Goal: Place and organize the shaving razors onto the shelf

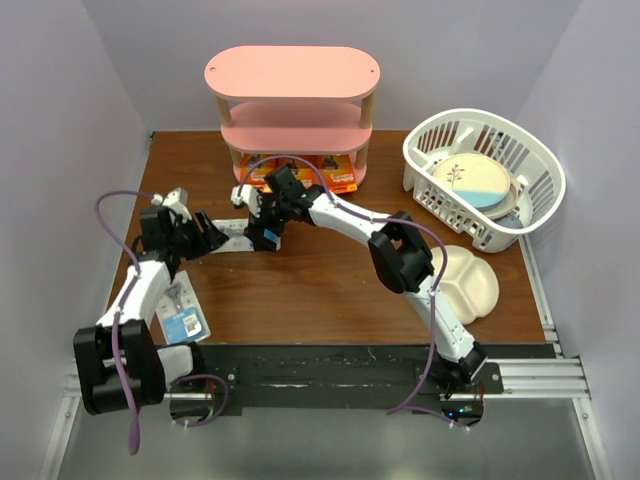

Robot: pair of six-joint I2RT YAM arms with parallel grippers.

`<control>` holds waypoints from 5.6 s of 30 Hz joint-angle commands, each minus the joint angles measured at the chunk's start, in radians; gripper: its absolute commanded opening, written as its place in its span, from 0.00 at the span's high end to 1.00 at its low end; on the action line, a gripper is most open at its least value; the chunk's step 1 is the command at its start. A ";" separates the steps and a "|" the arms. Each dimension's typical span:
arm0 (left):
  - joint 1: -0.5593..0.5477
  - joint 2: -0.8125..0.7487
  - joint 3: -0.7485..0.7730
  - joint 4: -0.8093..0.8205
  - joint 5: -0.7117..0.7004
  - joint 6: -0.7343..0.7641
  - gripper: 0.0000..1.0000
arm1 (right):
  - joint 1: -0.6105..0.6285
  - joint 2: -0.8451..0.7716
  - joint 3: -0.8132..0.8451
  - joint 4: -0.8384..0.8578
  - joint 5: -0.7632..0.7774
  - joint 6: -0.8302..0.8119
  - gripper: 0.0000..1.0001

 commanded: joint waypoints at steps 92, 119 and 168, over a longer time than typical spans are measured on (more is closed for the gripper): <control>-0.426 0.450 0.946 -0.124 -0.533 0.164 1.00 | -0.301 -0.874 -0.841 0.212 0.339 0.219 0.05; -0.442 0.677 1.116 0.008 -0.573 0.125 1.00 | -0.309 -0.859 -0.896 0.210 0.316 0.254 0.05; -0.445 0.262 0.628 -0.085 -0.289 0.225 1.00 | -0.307 -0.865 -0.909 0.225 0.325 0.262 0.96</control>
